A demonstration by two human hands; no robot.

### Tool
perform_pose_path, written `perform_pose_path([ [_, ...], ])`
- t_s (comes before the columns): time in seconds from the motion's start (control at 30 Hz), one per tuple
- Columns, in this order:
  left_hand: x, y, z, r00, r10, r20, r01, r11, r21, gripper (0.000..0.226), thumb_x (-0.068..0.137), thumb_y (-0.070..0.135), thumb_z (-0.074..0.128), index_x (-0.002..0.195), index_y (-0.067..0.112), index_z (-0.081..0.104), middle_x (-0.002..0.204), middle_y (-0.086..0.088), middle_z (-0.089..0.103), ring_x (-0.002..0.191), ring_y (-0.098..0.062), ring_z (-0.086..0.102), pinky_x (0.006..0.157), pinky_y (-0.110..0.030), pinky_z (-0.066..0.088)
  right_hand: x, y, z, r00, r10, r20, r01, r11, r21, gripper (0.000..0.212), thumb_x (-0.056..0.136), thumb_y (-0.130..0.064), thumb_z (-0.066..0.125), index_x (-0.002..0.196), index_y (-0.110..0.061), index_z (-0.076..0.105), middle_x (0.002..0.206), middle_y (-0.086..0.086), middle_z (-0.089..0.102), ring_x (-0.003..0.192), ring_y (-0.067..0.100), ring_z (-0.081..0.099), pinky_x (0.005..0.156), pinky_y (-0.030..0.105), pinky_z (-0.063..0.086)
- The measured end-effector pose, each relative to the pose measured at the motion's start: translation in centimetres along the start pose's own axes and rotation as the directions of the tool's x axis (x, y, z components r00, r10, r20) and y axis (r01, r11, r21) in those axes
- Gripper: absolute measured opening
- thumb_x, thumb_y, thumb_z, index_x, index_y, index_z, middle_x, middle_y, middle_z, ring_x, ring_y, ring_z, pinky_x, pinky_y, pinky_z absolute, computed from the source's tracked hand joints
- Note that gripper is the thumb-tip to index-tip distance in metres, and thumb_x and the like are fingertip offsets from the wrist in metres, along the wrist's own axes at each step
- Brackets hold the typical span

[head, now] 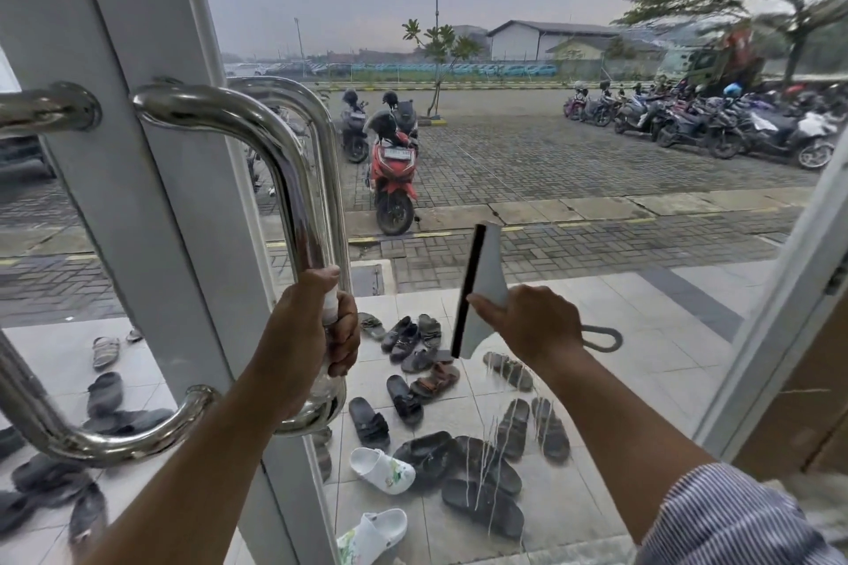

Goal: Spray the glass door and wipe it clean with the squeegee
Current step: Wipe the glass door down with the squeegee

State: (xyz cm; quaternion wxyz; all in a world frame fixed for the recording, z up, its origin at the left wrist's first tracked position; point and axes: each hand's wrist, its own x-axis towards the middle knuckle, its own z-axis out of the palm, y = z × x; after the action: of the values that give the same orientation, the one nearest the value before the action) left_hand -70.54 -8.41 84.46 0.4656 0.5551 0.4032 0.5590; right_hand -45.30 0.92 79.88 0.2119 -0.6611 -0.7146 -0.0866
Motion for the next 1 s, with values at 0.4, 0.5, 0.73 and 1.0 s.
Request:
perform_pose_path([
  [0.4,1.1,-2.6,6.2,0.992,0.002,-0.128,0.0,1.0,0.021,0.044,0.079,0.05,0.043,0.05,0.018,0.04,0.045,-0.007,0.033,0.04,-0.017,0.027,0.045,-0.027,0.024,-2.1,6.6,-2.2,0.991,0.128,0.04,-0.133,0.977,0.165,0.058,0.09,-0.069,0.045,0.083,-0.013,0.061,0.075,0.002,0.06,0.065,0.025,0.056,0.049,0.025,0.031],
  [0.5,1.1,-3.3,6.6,0.977,-0.031,-0.213,0.029,1.0,-0.012,0.041,0.074,0.051,0.046,0.049,0.019,0.04,0.046,-0.007,0.033,0.04,-0.017,0.028,0.044,-0.026,0.025,-2.5,7.5,-2.6,0.987,0.16,0.023,-0.161,0.961,0.227,0.062,0.089,-0.068,0.047,0.086,-0.01,0.065,0.075,0.003,0.063,0.066,0.026,0.059,0.052,0.026,0.037],
  [0.73,-0.2,-2.7,5.9,0.976,0.014,-0.217,-0.012,1.0,0.009,0.044,0.08,0.047,0.043,0.044,0.021,0.04,0.042,-0.007,0.033,0.037,-0.018,0.029,0.042,-0.023,0.026,-3.5,3.8,-3.3,1.0,0.008,-0.002,-0.008,0.961,0.277,0.059,0.094,-0.064,0.045,0.097,-0.01,0.068,0.076,-0.002,0.061,0.065,0.022,0.062,0.057,0.028,0.05],
  [1.0,-2.3,-0.3,2.4,0.981,0.082,-0.177,-0.091,0.995,-0.045,0.049,0.072,0.062,0.046,0.045,0.022,0.049,0.04,-0.001,0.032,0.037,-0.016,0.026,0.041,-0.023,0.023,-3.6,-9.0,-0.4,0.905,-0.384,0.184,0.357,0.92,0.163,0.053,0.101,-0.055,0.035,0.1,-0.012,0.065,0.096,0.013,0.07,0.085,0.031,0.068,0.076,0.039,0.053],
])
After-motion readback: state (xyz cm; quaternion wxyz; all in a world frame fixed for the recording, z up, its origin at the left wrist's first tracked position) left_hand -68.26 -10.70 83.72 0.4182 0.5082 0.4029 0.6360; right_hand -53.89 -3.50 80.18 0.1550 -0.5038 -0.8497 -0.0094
